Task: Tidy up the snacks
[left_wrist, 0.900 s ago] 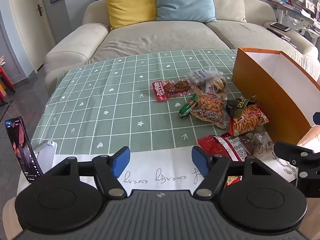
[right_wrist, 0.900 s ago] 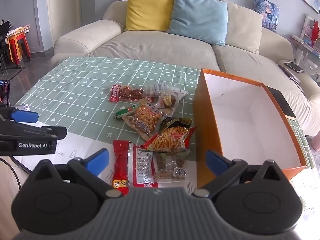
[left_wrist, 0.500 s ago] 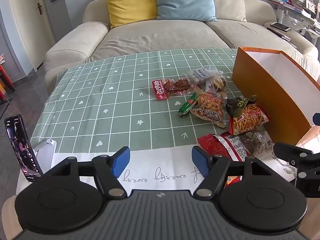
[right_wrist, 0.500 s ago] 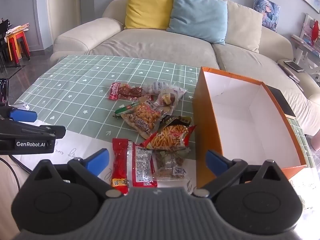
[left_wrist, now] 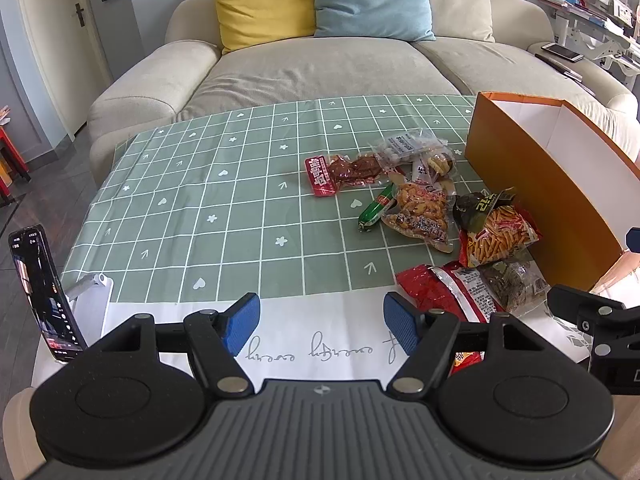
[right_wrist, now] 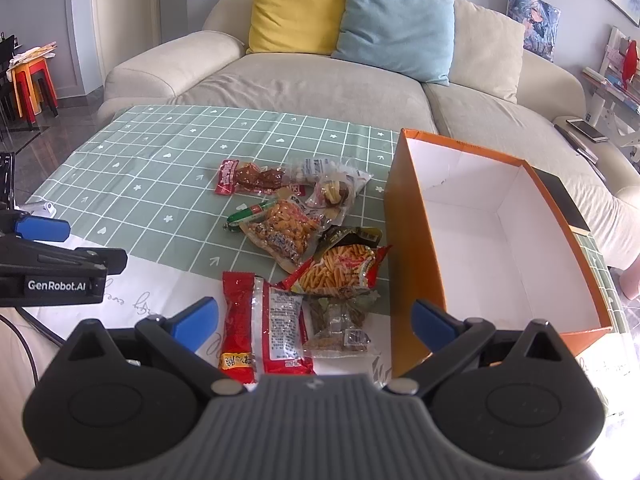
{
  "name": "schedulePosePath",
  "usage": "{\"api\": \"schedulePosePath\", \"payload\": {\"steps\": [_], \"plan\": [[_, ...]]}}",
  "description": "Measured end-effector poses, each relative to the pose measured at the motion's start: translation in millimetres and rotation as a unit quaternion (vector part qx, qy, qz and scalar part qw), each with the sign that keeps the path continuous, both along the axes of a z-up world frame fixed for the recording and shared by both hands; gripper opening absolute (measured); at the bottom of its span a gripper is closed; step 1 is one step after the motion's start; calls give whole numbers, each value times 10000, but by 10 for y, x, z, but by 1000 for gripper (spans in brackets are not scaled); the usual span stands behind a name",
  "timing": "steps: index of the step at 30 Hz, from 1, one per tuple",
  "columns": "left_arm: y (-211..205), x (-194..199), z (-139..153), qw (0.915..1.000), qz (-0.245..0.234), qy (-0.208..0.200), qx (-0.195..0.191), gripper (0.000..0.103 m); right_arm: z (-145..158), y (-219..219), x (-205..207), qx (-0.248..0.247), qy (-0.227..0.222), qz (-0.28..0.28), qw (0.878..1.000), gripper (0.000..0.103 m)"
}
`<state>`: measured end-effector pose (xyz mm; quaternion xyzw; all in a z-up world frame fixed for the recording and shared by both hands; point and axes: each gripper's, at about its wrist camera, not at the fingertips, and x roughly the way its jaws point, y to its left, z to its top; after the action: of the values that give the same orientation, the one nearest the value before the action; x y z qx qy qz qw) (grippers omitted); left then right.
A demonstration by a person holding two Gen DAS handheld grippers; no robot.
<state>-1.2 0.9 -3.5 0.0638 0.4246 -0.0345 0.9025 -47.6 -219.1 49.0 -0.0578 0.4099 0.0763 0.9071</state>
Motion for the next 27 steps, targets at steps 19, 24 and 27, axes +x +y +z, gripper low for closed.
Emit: {"api": "schedulePosePath", "payload": {"steps": [19,24,27], "plan": [[9,-24,-48,10000,17,22,-7,83,-65,-27,-9,-37,51,-3,10000,99],[9,-27,-51,10000,15,27,-8,83,-50,-19,-9,-58,67,-1,10000,99],[11,-29,-53,10000,16,33,-12,83,-48,-8,-6,-75,82,4,9999,99]]}}
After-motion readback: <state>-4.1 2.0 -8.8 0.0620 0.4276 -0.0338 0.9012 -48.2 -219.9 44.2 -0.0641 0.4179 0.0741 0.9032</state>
